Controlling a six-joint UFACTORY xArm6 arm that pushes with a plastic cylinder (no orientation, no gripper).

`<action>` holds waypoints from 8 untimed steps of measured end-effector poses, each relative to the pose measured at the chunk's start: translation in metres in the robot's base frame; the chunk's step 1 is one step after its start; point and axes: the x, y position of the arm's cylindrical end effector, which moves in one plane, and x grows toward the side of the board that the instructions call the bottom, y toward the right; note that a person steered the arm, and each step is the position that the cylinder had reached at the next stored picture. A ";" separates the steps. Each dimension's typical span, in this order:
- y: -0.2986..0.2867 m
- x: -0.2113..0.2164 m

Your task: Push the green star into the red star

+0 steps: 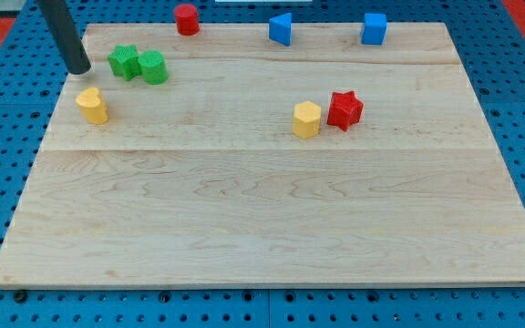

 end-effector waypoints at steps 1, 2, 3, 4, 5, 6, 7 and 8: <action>0.078 -0.017; 0.142 -0.011; 0.201 0.004; 0.267 0.013; 0.246 0.013; 0.230 0.032; 0.210 0.037; 0.231 0.048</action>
